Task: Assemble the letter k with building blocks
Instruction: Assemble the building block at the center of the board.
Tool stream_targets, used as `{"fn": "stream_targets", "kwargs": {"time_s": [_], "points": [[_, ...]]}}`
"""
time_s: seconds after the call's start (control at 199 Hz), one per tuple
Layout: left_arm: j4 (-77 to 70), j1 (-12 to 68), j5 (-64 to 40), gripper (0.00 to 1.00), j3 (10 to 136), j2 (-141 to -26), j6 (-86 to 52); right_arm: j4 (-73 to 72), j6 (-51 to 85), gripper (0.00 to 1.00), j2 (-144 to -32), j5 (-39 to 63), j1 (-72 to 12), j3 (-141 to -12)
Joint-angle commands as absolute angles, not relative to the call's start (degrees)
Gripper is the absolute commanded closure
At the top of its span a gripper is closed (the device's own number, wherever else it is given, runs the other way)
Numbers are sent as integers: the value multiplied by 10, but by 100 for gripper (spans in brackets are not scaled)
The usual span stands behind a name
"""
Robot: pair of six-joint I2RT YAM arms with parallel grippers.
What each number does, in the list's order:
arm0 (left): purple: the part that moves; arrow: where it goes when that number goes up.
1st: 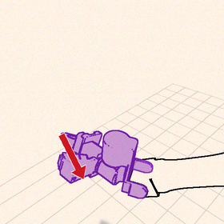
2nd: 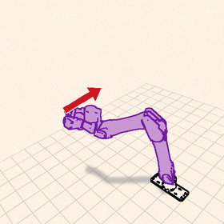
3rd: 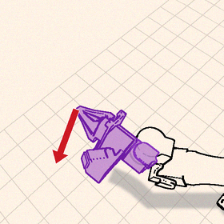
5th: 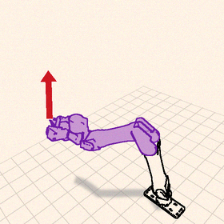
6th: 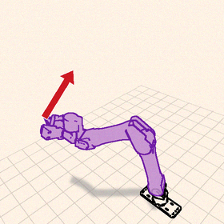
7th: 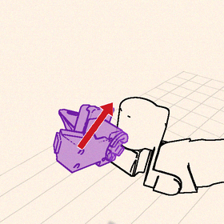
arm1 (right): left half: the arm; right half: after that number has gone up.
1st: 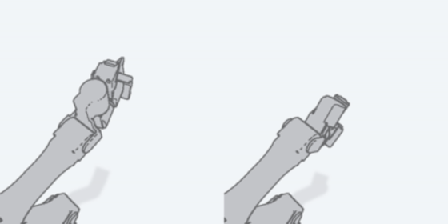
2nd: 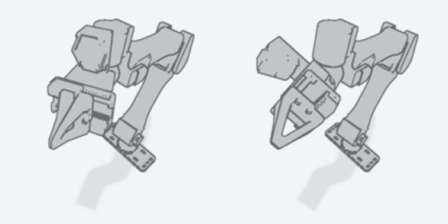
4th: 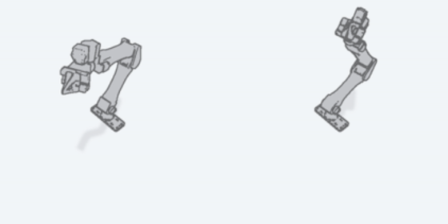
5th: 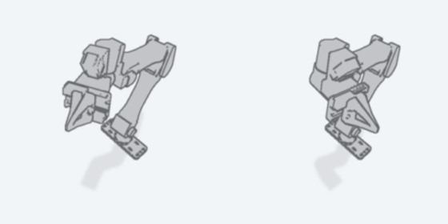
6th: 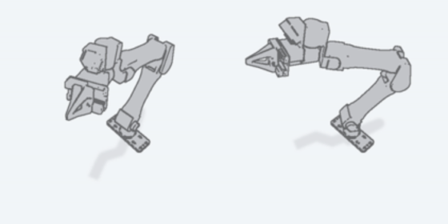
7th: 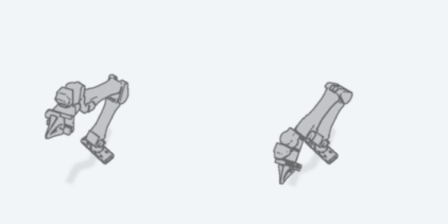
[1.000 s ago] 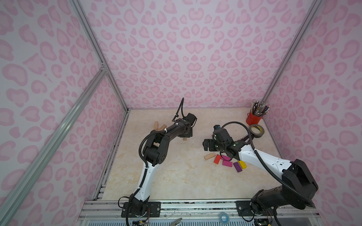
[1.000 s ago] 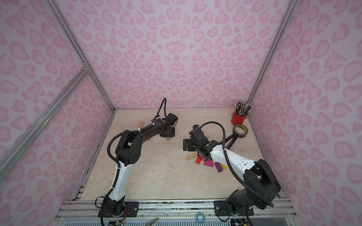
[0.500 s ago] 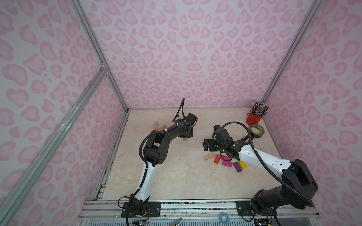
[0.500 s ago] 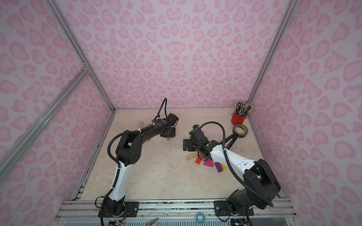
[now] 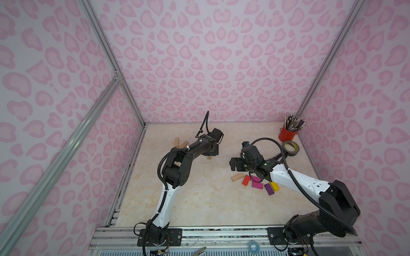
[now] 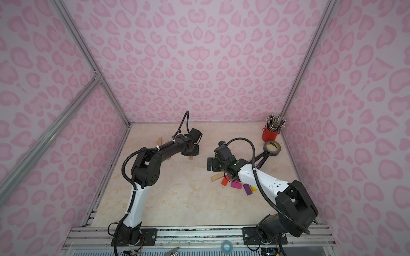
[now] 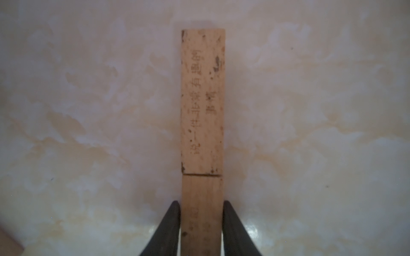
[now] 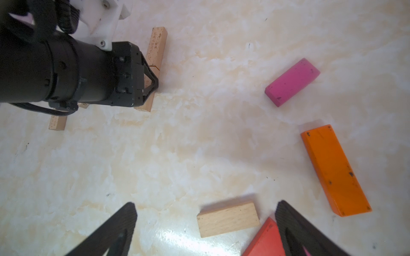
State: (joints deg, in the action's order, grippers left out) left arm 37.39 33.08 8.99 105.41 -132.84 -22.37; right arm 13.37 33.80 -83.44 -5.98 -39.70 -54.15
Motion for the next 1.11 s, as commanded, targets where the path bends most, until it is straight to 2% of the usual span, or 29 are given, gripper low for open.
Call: {"fn": "stream_targets", "kwargs": {"time_s": [0.0, 0.116, 0.201, 0.327, 0.377, 0.517, 0.769, 0.955, 1.05, 1.1], "points": [[378, 330, 89, 64, 1056, -1327, -222, 139, 338, 1, -837, -59, -397, -541], [377, 330, 80, 61, 1059, -1321, -221, 143, 338, 1, -833, -64, -396, -541], [374, 330, 73, 56, 1058, -1314, -220, 153, 335, 2, -825, -71, -391, -540], [353, 333, 65, 40, 1045, -1265, -220, 169, 326, 1, -803, -88, -376, -528], [339, 333, 57, 38, 1037, -1243, -218, 179, 318, 1, -795, -96, -367, -522], [285, 342, 46, 37, 983, -1155, -209, 225, 315, 2, -783, -97, -342, -521], [109, 342, -16, 40, 760, -919, -147, 289, 318, 9, -807, -102, -341, -530], [59, 334, -94, 40, 623, -767, -46, 319, 332, 15, -829, -93, -339, -538], [55, 326, -148, 37, 574, -712, 12, 328, 375, 23, -850, -88, -357, -554], [69, 324, -175, 29, 563, -695, 47, 336, 413, 26, -864, -97, -375, -565]]}}
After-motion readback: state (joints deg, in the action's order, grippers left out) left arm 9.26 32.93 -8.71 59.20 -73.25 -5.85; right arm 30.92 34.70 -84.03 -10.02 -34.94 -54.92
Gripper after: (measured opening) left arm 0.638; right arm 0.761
